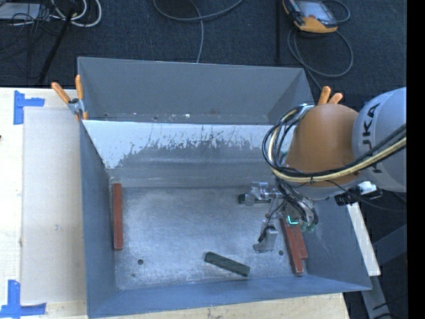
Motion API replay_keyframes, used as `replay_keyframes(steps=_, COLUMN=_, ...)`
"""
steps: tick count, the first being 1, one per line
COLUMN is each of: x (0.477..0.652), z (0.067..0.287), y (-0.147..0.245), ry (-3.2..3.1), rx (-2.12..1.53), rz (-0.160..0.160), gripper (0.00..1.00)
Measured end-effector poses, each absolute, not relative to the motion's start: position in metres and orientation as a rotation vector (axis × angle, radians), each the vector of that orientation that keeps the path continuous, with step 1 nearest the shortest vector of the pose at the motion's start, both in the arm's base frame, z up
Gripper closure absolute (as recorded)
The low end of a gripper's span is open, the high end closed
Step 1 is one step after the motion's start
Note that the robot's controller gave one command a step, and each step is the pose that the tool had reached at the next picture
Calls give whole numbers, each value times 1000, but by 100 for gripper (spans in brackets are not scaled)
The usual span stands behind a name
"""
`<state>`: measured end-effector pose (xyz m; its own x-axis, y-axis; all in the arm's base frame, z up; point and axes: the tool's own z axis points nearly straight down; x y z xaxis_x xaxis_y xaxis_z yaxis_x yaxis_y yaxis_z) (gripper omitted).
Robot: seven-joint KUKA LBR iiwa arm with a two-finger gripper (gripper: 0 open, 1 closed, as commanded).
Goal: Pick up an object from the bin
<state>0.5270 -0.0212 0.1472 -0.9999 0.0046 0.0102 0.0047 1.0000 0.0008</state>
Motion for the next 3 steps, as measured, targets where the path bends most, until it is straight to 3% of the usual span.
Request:
replay_keyframes(steps=1, x=479, z=69, y=52, ry=-3151, rx=138, rz=-3, gripper=0)
replay_keyframes(steps=2, x=477, z=70, y=49, ry=-3139, rx=133, rz=0, gripper=100)
replay_keyframes(steps=3, x=499, z=221, y=50, ry=-3145, rx=186, rz=0, gripper=100)
